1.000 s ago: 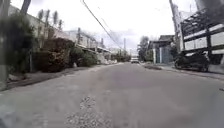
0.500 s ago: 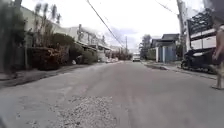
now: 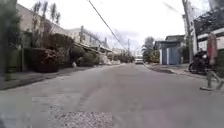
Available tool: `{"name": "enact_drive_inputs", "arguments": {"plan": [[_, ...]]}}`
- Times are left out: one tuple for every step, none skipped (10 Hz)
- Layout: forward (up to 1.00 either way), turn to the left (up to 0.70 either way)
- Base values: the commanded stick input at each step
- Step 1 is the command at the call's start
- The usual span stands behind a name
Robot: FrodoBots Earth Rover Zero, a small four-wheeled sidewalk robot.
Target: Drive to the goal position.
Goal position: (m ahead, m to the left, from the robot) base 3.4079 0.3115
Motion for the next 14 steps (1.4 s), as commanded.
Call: {"name": "enact_drive_inputs", "arguments": {"plan": [[1.0, 0.03], [1.0, 0.03], [1.0, 0.03], [1.0, 0.03], [1.0, 0.03], [1.0, 0.03], [1.0, 0.03], [1.0, 0.03], [1.0, 0.03], [1.0, 0.03], [1.0, 0.03], [1.0, 0.03], [1.0, 0.03], [1.0, 0.03]]}}
